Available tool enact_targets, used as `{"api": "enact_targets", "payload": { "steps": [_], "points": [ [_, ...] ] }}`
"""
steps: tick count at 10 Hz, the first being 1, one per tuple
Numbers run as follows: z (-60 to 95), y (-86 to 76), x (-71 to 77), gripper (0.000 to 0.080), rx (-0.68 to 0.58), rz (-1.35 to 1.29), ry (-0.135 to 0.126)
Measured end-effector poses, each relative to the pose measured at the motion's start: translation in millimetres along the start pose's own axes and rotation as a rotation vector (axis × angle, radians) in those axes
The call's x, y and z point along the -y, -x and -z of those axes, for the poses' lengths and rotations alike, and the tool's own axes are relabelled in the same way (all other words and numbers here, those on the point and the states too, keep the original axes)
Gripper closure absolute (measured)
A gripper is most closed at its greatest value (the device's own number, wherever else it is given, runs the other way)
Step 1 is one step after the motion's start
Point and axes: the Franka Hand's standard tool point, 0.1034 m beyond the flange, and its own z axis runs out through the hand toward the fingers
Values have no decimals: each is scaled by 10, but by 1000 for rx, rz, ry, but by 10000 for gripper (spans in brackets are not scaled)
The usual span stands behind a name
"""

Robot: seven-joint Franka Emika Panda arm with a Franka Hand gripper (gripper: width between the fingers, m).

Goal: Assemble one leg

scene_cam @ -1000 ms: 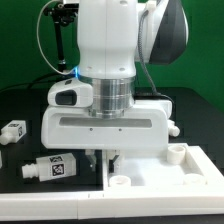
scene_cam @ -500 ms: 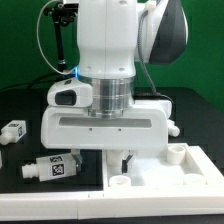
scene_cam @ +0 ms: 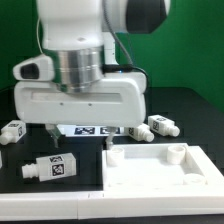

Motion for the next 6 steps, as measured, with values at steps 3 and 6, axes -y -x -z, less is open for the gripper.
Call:
{"api": "enact_targets", "payload": {
  "steps": [3,6],
  "points": [
    [-15,-1,0,151,-9,44,6],
    [62,-47,-30,151,-67,421,49]
  ]
}}
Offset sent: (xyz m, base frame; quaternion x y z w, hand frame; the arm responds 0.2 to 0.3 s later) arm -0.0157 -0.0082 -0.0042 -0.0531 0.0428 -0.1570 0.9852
